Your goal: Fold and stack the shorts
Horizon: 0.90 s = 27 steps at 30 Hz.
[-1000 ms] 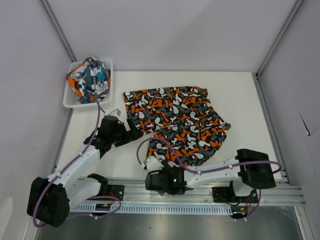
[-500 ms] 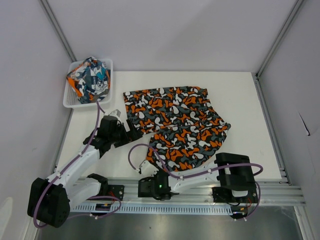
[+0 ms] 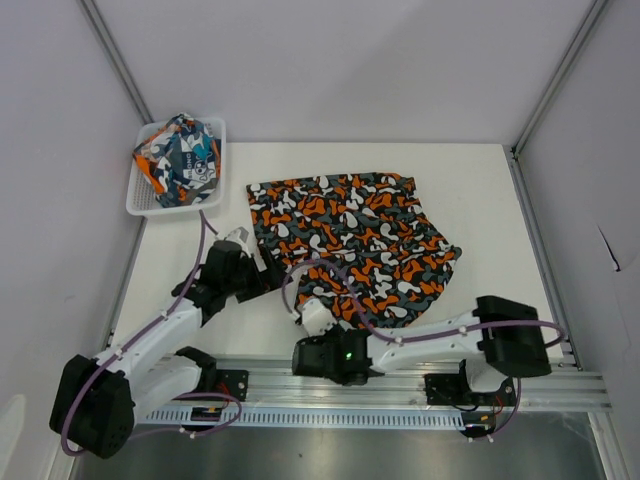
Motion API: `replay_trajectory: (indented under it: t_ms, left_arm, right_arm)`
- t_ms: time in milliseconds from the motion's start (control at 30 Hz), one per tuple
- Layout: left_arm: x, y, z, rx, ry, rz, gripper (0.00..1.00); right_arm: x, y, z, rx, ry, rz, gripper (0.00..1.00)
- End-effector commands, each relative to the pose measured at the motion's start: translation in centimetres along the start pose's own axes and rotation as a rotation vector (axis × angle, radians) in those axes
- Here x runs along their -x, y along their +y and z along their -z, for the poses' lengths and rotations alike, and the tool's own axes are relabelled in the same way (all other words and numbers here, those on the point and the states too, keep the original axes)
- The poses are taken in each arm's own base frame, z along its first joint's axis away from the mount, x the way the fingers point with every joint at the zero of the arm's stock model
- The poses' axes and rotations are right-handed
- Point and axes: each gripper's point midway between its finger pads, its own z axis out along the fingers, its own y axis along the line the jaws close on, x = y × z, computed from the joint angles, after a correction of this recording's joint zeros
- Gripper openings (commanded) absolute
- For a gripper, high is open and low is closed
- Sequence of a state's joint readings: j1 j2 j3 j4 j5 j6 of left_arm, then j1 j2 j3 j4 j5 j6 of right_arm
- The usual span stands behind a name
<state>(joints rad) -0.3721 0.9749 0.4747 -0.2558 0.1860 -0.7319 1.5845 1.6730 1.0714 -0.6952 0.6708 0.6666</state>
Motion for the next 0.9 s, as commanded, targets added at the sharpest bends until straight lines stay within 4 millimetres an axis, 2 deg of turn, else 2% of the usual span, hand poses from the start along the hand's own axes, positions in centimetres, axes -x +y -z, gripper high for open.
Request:
replay_trajectory:
  t_ms: [0, 33, 67, 100, 167, 267, 433, 567, 667, 867]
  left_arm:
    - [0.4, -3.1, 0.3, -0.096, -0.058, 0.022, 0.98]
    - [0.4, -3.5, 0.4, -0.115, -0.067, 0.030, 0.98]
    - [-0.1, -3.8, 0.2, -0.144, -0.071, 0.054, 0.98]
    - [0.0, -4.3, 0.3, -0.172, -0.085, 0.061, 0.98]
    - [-0.2, -4.6, 0.5, -0.213, -0.113, 0.062, 0.98]
    - [-0.3, -5.0, 0.9, -0.230, -0.130, 0.032, 0.98]
    - [-0.6, -7.3, 1.3, -0.291, -0.108, 0.008, 0.98]
    - [-2.9, -8.4, 1.2, -0.321, -0.057, 0.019, 0.98]
    - [-4.0, -8.8, 1.2, -0.329, -0.029, 0.039, 0.99]
    - [-5.0, -8.6, 1.3, -0.344, -0.005, 0.087, 0.99]
  right_arm:
    - [3.7, -1.8, 0.4, 0.057, -0.119, -0.232, 0.00]
    - [3.8, -1.8, 0.4, 0.089, -0.118, -0.259, 0.00]
    - [3.1, -2.3, 0.0, 0.098, -0.106, -0.268, 0.00]
    - [4.3, -2.9, 0.3, 0.128, -0.138, -0.329, 0.00]
    - [4.0, -3.3, 0.1, 0.164, -0.125, -0.355, 0.00]
    - [4.7, -4.3, -0.1, 0.182, -0.128, -0.392, 0.00]
    - [5.1, -5.0, -0.8, 0.178, -0.117, -0.400, 0.00]
    - [5.5, -5.6, -1.1, 0.173, -0.123, -0.422, 0.00]
    - [5.7, -6.0, -1.2, 0.169, -0.127, -0.438, 0.00]
    - [5.9, -6.4, -1.4, 0.162, -0.139, -0.464, 0.00]
